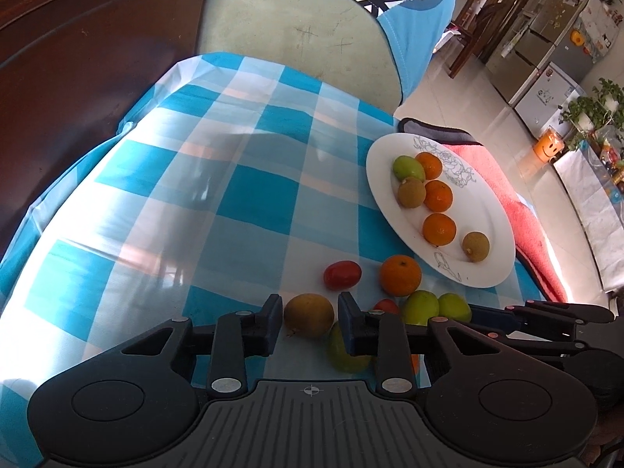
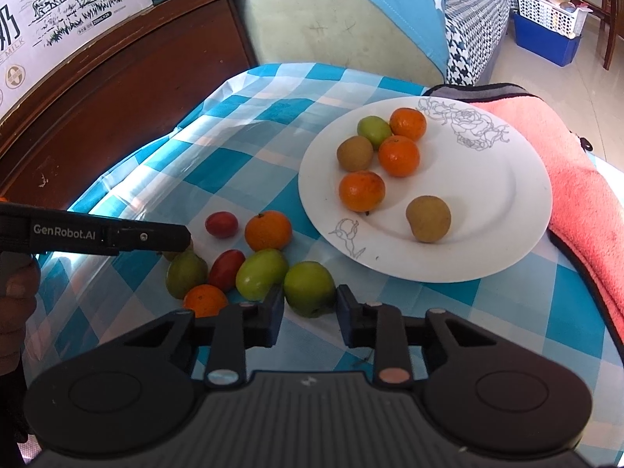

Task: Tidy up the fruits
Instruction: 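Grasp a brown round fruit with the left gripper while the right gripper grasps a green round fruit, then lift both held fruits and carry them toward the white plate, then lower both fruits onto the white plate and open both grippers, then move both open grippers back over the remaining fruits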

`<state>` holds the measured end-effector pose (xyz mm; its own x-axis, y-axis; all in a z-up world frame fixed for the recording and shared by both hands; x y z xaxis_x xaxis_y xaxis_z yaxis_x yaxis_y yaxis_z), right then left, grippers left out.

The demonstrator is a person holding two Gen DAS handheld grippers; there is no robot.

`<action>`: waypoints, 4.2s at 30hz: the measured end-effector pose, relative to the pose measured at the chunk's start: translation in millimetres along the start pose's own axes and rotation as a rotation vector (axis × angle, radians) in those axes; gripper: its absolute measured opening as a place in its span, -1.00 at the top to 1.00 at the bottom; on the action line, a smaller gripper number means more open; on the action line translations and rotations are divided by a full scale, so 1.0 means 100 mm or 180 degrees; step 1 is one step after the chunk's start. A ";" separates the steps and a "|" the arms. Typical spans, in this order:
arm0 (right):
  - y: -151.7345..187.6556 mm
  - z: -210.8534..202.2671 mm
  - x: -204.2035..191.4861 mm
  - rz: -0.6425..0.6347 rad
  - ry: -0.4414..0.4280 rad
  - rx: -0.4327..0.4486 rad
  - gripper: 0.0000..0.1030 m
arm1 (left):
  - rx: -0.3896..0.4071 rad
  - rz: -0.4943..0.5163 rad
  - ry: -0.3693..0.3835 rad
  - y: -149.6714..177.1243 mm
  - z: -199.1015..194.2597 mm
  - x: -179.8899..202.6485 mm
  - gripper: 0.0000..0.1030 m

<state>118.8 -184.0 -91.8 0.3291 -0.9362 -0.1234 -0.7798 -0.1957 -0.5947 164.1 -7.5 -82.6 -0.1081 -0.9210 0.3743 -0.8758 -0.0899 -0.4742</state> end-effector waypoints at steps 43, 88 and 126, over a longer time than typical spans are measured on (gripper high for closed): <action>-0.04 -0.12 -0.11 -0.0106 -0.0097 0.0021 0.43 | 0.0362 0.0806 -0.0270 0.04 -0.14 0.30 0.54; -0.50 -0.46 0.94 0.0639 0.0329 0.0344 0.43 | 0.0466 0.1162 0.0425 -0.14 0.28 1.32 0.53; -0.46 -0.62 0.75 0.0753 0.0198 0.0498 0.32 | 0.0754 0.0836 0.0050 -0.32 -0.39 0.81 -0.24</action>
<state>146.5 -263.1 -24.3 0.1106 -0.9676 -0.2271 -0.7377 0.0732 -0.6711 165.0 -64.7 -5.6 -0.3240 -0.9186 0.2263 -0.6839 0.0621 -0.7269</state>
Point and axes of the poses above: each gripper's, at about its wrist camera, not at the fingertips, and z roughly the way its jaws point, x to its right, y to its underside, the point moved 7 cm from there along z, roughly the way its jaws point, and after that the axes turned 7 degrees about -z, right-handed, at the moved point
